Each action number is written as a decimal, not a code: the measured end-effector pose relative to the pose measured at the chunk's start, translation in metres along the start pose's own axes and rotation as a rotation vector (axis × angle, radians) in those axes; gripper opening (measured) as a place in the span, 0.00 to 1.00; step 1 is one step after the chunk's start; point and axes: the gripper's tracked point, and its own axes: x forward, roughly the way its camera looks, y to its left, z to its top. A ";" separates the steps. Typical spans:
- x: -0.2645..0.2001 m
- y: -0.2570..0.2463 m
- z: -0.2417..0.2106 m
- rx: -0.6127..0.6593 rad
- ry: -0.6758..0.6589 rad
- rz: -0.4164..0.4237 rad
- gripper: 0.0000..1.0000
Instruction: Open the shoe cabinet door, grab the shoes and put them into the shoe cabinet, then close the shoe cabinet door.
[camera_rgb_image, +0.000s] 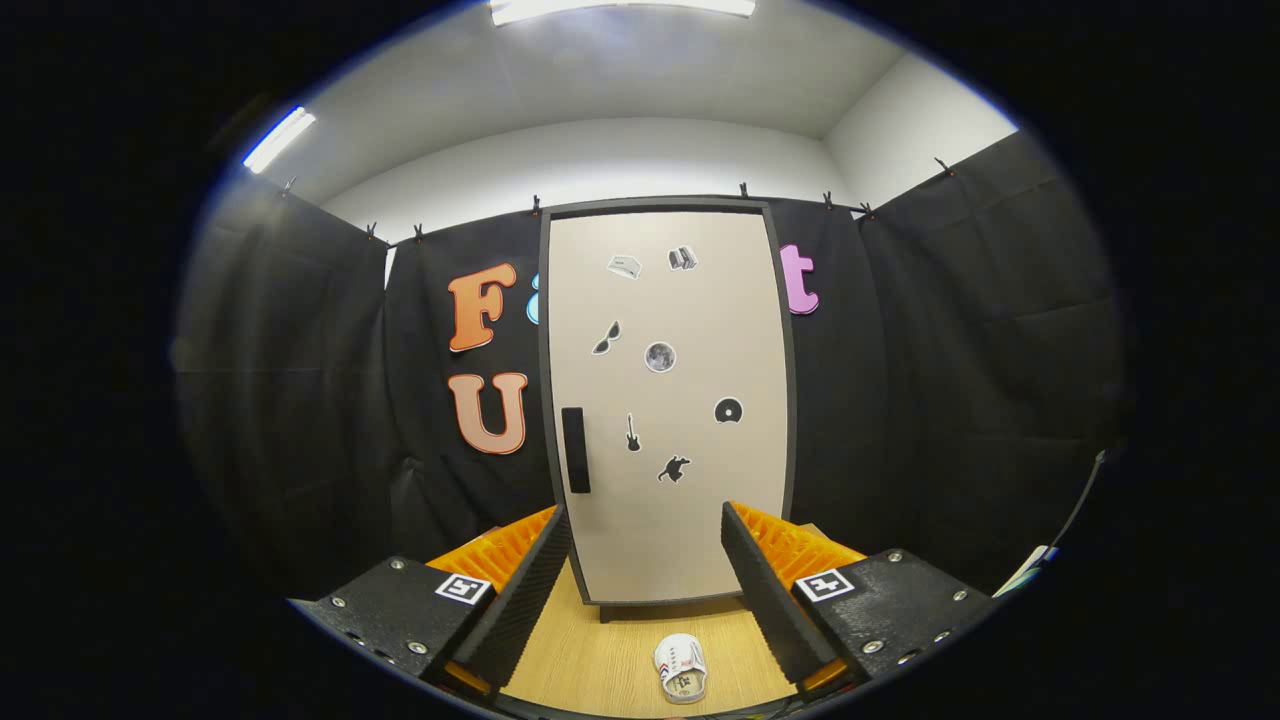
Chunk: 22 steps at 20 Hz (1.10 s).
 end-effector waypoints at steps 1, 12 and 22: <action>0.002 0.003 0.000 0.010 -0.001 0.004 0.95; 0.104 0.055 0.010 0.048 -0.078 0.044 0.94; 0.261 0.105 -0.033 -0.013 -0.053 0.055 0.94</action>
